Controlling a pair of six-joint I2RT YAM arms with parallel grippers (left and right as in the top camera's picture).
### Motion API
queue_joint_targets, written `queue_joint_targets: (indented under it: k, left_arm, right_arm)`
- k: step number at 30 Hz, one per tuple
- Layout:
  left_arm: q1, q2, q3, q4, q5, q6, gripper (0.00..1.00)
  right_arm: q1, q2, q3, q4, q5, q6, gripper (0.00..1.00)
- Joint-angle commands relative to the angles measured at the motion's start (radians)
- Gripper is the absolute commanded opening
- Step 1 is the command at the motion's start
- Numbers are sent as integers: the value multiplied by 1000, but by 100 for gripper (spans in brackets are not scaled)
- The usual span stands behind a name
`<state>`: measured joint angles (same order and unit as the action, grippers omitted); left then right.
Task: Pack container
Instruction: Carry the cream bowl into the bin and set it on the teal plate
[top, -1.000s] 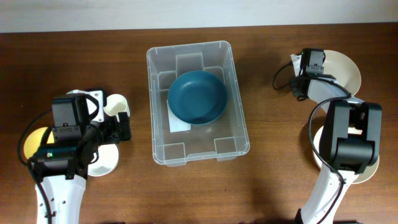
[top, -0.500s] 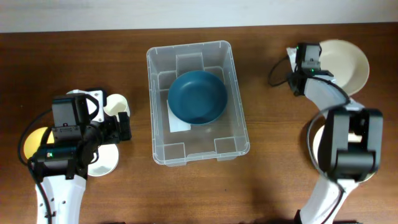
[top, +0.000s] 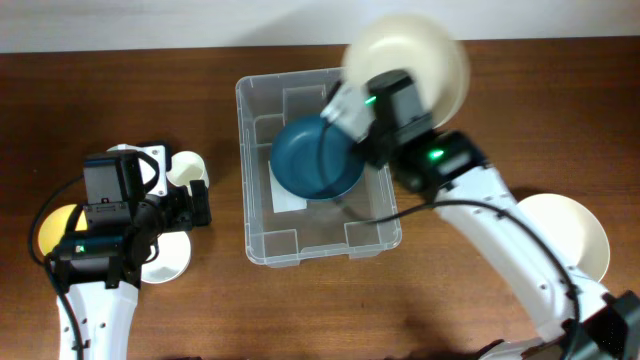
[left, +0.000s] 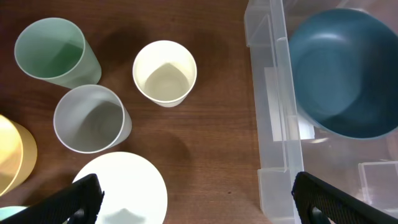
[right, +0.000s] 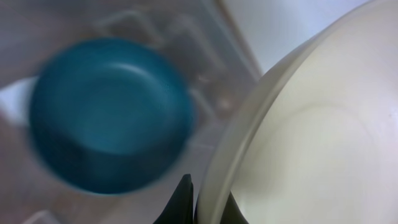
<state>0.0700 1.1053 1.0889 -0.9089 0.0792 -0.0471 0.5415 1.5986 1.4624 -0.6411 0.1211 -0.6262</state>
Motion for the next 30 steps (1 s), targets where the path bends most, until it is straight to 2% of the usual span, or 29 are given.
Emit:
queue_joint_targets:
  k: [1,9,10,12,15,21,23,24,27,30]
  left_arm:
    - [5,-3,14,2,11,-10,99]
    - [5,-3,14,3,0,-10,99]
    - [5,-3,14,3,-20,-16,99]
    - [14,-3,16,2,-160,-82,99]
    - [69,-3,19,6,-208,-122,99]
    - [209,-3,19,14,-199,-151,99]
    - [229,-3,19,12,-191,-150,99]
    - [232,-3,19,10,-188,-150,99]
    - [232,-3,19,10,-172,-150,99]
    - [232,-3,19,10,-172,-150,99]
  right_arm:
    - [80,56,1,-6,-25,-33,4]
    - [138,217,1,-21,-101,-100,4]
    - [142,237,1,-20,-105,-101,4]
    - [153,261,1,-19,-108,-101,4]
    - [159,267,1,-17,-111,-103,4]
    - [159,267,1,-31,-116,-102,4]
    - [159,268,1,-34,-119,-99,15]
    - [159,268,1,-34,-119,-99,43]
    - [159,266,1,-34,-118,-98,52]
    - [159,230,6,-31,-79,-70,52]
